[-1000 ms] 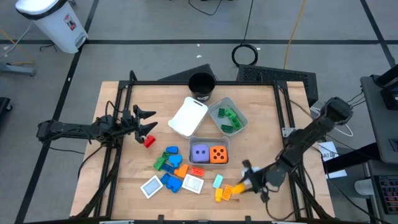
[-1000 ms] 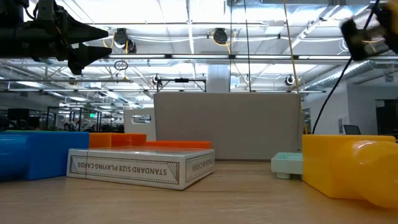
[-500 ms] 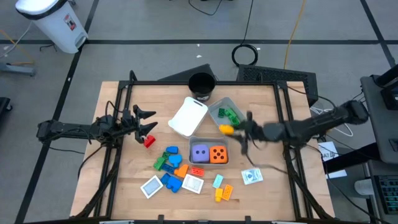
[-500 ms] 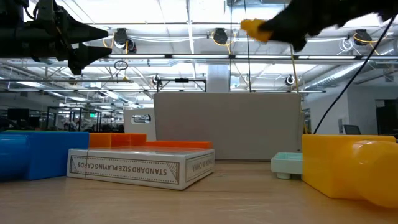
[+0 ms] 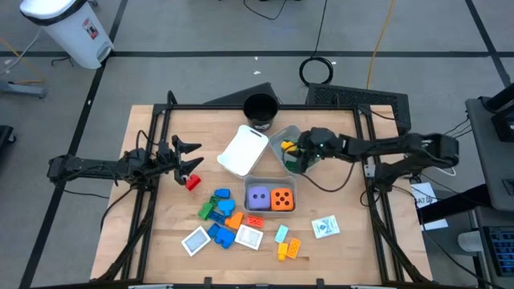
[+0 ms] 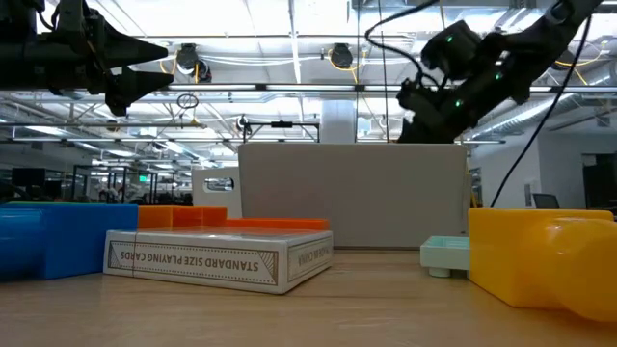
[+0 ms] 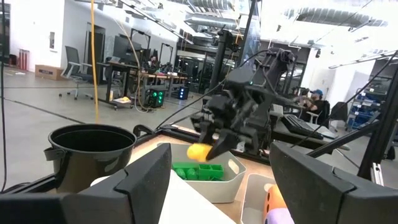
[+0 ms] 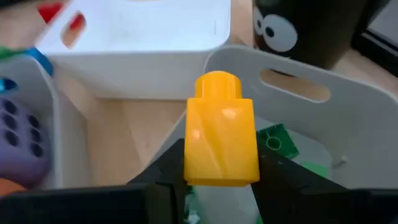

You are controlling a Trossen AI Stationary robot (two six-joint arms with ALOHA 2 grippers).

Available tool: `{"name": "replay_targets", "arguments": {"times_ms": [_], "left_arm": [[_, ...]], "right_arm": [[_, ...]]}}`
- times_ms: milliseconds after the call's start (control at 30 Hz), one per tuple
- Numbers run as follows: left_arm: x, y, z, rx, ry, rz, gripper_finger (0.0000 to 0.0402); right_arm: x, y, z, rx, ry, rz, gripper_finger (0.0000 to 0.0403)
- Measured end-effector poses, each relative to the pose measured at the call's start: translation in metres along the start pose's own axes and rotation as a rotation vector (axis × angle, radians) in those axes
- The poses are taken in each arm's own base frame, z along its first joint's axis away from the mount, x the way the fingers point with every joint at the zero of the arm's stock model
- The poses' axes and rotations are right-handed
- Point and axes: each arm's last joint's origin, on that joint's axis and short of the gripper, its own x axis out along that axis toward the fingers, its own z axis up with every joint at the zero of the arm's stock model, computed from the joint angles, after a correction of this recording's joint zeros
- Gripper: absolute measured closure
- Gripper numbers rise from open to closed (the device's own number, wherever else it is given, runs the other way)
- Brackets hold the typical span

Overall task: Pick & Place Toys
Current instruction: Put the yellow game piece into the top gray bin, then put the orange game piece into the top gray bin

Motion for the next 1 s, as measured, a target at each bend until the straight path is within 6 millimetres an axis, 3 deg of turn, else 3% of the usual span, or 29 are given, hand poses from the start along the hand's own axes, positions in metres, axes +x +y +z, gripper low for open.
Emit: {"name": "replay_targets", "arguments": {"times_ms": [300,633,800,1000], "left_arm": [[0.0,0.0,0.0,0.0,0.0,0.0,0.0123],[0.0,0.0,0.0,0.0,0.0,0.0,0.0123],[0.0,0.0,0.0,0.0,0.0,0.0,0.0124],[0.0,0.0,0.0,0.0,0.001,-0.003,0.0123]], "right_arm": [[0.025,0.0,-0.008,-0.069,-0.025,-0.003,0.0273],[0.006,0.007,0.003,-0.08,-0.066,0.005,0.0189],[-0.021,0.032,0.01,-0.128,-0.105,0.111,0.0157],[-0.059,0.089,0.003,-0.199,-0.132,0.478,0.016]]}}
